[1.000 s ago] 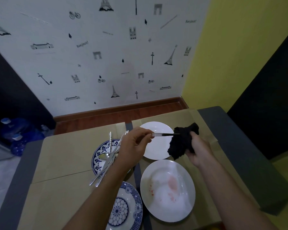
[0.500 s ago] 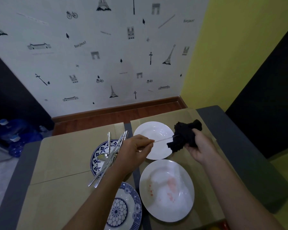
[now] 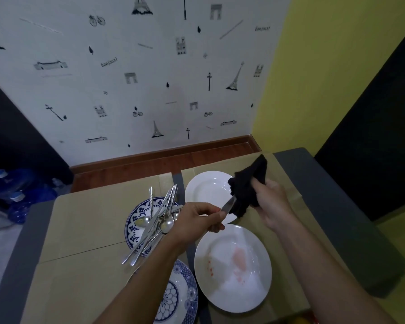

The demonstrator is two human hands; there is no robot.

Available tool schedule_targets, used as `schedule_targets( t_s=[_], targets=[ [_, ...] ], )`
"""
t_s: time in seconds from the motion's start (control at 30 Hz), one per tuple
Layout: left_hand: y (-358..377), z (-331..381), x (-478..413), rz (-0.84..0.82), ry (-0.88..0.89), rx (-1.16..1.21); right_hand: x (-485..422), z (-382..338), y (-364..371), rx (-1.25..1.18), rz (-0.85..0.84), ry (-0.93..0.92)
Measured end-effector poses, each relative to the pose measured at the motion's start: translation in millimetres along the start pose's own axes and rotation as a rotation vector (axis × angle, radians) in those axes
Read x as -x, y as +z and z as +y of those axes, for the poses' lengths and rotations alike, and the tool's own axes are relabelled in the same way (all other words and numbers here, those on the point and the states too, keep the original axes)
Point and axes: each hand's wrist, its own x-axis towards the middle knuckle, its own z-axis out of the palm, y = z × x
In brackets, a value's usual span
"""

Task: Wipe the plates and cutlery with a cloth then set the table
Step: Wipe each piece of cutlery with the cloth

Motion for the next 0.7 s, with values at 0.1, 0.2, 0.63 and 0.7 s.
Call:
schedule_targets(
  t_s=[0.1,0.2,0.63,0.7],
  targets=[
    [4.6,0.7,-0.8,0.028,0.016,0.049,5.3,8.5,10.2,0.125,-0.135,0.06],
    [1.8,1.9,-4.4,0.068,0.019,0.044,11.0,15.4,18.6,0.196,-0.203,0.066],
    [-35.9,1.4,-9.6,0.007,0.029,-0.196,0.9,36.3,37.4,0.285,-0.202,-0.007],
    [-40.5,-4.6,-10.3,-0.01,0.013,-0.168,1.4,38.8,42.6,0.283,-0.193,-0.027]
  ],
)
